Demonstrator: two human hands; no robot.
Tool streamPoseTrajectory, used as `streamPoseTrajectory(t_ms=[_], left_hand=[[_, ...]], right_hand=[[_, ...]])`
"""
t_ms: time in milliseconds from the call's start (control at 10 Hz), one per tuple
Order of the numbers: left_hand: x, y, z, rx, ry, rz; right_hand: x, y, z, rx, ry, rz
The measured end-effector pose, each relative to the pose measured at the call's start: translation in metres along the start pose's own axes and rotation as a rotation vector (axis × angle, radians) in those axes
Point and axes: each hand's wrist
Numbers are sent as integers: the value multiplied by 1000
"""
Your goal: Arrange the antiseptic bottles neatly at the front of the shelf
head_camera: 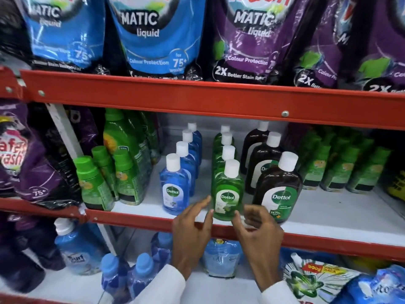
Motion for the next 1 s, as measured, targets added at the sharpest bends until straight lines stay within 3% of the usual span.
streamPoseTrajectory(t_ms=[100,200,300,400,800,900,1000], left_hand=[[1,-32,7,-247,122,10],[21,-59,-8,-290,-30,-5],[51,-72,-30,-80,-218,-45],[68,-74,-41,112,-203,-105],[75,-73,-43,139,-52,-66],[76,-74,-40,143,-65,-98],[61,-79,-38,20,6,-120]], right_hand=[[13,9,18,-67,-129,-18],[24,41,25,44,-205,-23],[35,76,19,231,-207,-11],[40,94,11,343,-180,35],[37,100,4,368,-121,60],[44,86,9,322,-55,-23],[50,50,18,25,-139,-122]])
Point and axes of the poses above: each hand's wrist, its own z-axis away from the middle knuckle, its own y-axis out of the palm, x = y × z, and after that the axes turned 1 degree about y, right-handed
